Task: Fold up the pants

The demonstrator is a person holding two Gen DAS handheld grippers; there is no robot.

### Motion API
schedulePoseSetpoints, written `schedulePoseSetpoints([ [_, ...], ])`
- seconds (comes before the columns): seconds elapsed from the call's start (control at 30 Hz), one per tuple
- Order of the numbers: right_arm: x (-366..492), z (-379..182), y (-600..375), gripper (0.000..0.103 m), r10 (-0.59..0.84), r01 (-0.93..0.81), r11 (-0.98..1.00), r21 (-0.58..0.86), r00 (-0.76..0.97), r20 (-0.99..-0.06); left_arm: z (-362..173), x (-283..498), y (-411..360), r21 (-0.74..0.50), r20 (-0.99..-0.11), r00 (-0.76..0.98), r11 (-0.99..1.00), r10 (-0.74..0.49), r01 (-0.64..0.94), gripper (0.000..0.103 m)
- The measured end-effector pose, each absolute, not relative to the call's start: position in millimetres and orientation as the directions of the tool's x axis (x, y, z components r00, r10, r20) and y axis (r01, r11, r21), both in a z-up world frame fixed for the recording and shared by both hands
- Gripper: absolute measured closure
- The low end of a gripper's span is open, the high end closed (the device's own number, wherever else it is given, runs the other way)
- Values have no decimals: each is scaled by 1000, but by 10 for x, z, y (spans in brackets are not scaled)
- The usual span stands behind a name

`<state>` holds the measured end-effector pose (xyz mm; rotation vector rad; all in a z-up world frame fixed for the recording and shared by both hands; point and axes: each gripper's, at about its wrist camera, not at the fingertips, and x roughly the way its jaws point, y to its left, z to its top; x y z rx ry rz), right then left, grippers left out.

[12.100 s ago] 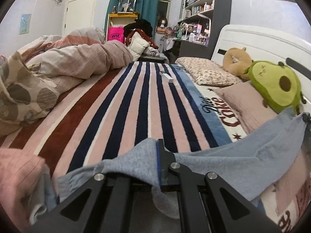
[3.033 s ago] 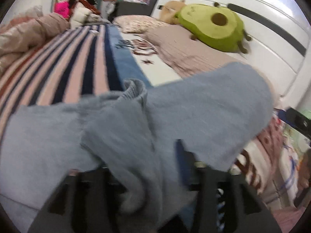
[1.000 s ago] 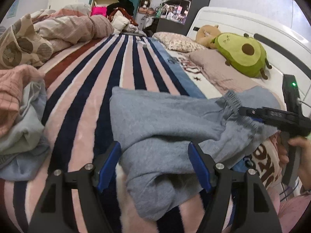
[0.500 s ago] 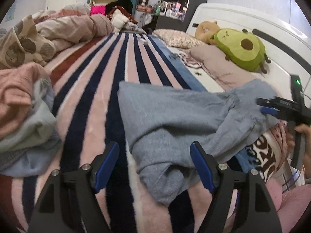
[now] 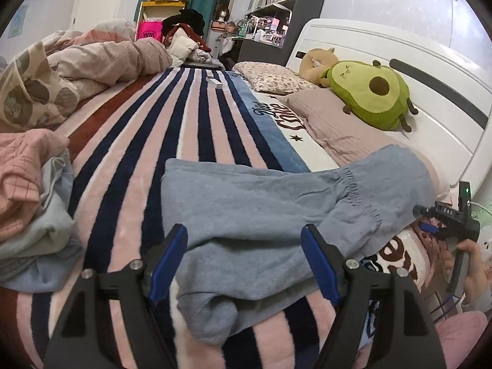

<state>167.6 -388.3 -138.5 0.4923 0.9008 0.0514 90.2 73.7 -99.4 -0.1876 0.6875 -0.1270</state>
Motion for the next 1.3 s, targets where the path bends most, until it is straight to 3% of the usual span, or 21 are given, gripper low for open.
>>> schedulePoseSetpoints([
  [0.13,1768,-1334,-3839,36,375,80,830,552,653,-658,-1004,943,682,-193,-630,760,980,-160,46,30],
  [0.2,1814,-1326,-3812,37,354,94,833,545,666,-656,-1012,963,674,-188,-631,760,981,-153,41,30],
  [0.27,1798,-1345,-3814,54,320,129,834,536,678,-662,-1015,985,665,-174,-633,761,984,-140,36,30],
  [0.3,1775,-1343,-3804,56,304,140,838,527,682,-665,-1017,984,668,-169,-633,762,985,-136,35,30],
  [0.4,1654,-1316,-3809,75,293,136,845,516,690,-662,-1019,982,682,-171,-629,765,984,-139,38,30],
  [0.43,1621,-1283,-3850,90,317,111,838,534,697,-643,-1020,981,689,-172,-628,766,984,-140,38,30],
  [0.47,1610,-1241,-3836,92,334,89,836,542,700,-631,-1022,980,696,-172,-627,767,984,-139,38,30],
  [0.63,1743,-1146,-3818,89,330,91,829,552,717,-614,-1035,972,743,-187,-618,772,982,-148,38,30],
  [0.7,1835,-1153,-3808,77,342,89,815,573,724,-599,-1034,952,784,-198,-612,776,980,-151,35,30],
  [0.77,1884,-1110,-3731,76,292,101,842,529,741,-605,-1037,938,826,-208,-606,781,978,-154,31,30],
  [0.8,1893,-1086,-3678,77,264,105,862,496,742,-616,-1041,936,854,-217,-602,783,976,-156,27,30],
  [0.87,1920,-1001,-3555,98,195,116,904,412,745,-637,-1051,934,908,-230,-594,789,973,-158,21,30],
  [1.07,2017,-583,-3060,100,214,6,940,342,770,-601,-1029,911,1143,-266,-561,813,964,-154,-1,30],
  [1.3,2136,-390,-1734,100,405,-300,914,273,672,-619,-1014,857,1404,-278,-546,823,961,-158,0,30],
])
